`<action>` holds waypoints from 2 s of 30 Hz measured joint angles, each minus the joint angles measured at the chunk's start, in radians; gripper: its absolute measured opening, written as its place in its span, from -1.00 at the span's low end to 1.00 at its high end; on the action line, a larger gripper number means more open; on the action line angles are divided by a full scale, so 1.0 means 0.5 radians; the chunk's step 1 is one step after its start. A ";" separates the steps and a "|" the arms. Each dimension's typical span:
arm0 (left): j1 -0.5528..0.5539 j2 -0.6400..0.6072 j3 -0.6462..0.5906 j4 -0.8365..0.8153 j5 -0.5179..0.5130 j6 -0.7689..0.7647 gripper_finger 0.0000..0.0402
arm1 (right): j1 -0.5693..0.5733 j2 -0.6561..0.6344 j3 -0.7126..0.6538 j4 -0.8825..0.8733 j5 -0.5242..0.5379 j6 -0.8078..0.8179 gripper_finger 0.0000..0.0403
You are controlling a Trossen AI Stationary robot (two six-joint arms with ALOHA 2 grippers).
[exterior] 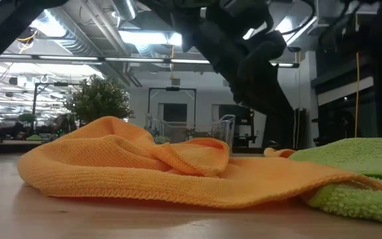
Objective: Fold microfiber towels
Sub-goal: Fold the top orange microfiber cloth
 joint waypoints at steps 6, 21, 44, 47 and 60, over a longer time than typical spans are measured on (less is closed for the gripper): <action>0.040 0.127 0.000 0.019 0.129 0.003 0.02 | 0.001 0.070 -0.327 0.463 -0.148 -0.054 0.33; 0.013 0.208 0.004 0.053 -0.013 0.232 0.02 | 0.002 0.165 -0.598 0.924 -0.296 -0.046 0.15; 0.005 0.321 0.008 0.009 -0.069 0.261 0.00 | 0.040 0.388 -0.687 1.149 -0.264 -0.587 0.08; 0.005 0.321 0.006 0.011 -0.071 0.259 0.00 | 0.098 0.401 -0.689 1.154 -0.168 -0.576 0.08; -0.001 0.321 0.002 0.061 -0.216 0.258 -0.13 | 0.299 0.444 -0.698 1.162 0.181 -0.472 -0.24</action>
